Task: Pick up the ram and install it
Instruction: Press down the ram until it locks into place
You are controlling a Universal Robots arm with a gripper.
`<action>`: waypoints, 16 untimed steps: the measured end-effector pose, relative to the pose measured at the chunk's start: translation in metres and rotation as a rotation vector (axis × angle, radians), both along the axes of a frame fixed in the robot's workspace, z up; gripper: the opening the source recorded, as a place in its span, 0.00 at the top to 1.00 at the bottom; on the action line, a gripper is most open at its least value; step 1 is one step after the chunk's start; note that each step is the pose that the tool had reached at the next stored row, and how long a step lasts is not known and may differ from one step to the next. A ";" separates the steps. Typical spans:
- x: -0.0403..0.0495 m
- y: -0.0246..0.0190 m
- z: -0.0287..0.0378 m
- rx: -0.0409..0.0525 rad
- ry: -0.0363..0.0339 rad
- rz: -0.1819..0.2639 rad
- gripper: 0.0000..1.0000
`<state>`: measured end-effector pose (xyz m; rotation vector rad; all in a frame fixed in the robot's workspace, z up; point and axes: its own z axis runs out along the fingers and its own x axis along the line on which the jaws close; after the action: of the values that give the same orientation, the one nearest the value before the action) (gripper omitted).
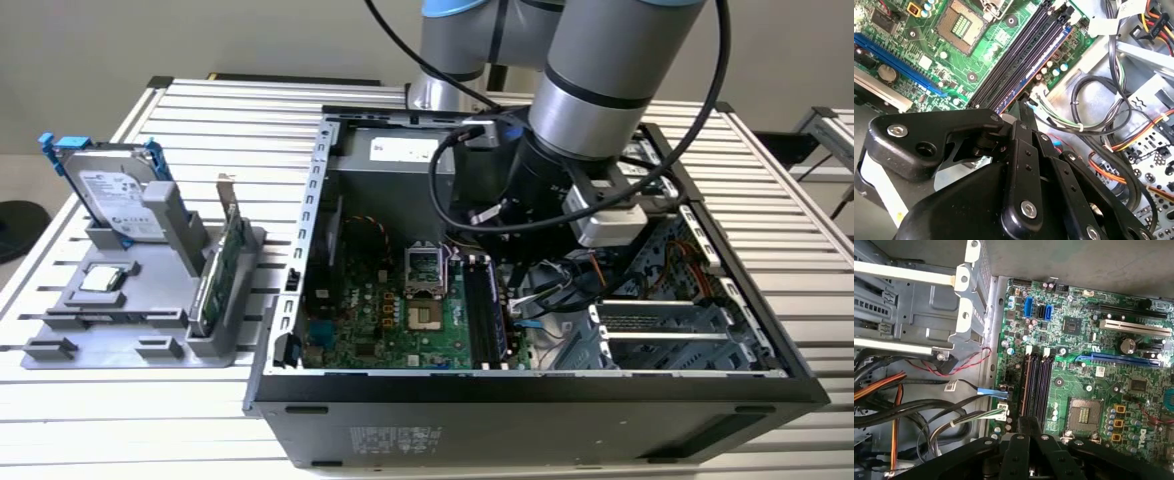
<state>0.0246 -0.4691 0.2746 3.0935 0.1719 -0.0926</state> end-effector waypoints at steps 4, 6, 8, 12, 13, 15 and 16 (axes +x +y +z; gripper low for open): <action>-0.0004 0.0000 0.0000 0.0001 0.0000 0.044 1.00; -0.0005 0.0000 0.0000 0.0000 0.0000 0.066 1.00; -0.0007 0.0001 -0.0001 0.0001 0.0000 0.090 1.00; -0.0009 0.0001 0.0000 -0.0001 0.0000 0.145 1.00; -0.0009 0.0001 -0.0001 0.0000 0.0000 0.159 1.00; -0.0011 0.0002 -0.0001 0.0000 0.0000 0.185 1.00; -0.0011 0.0003 -0.0001 0.0000 0.0000 0.197 1.00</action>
<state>0.0235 -0.4688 0.2746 3.0562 0.4744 -0.0856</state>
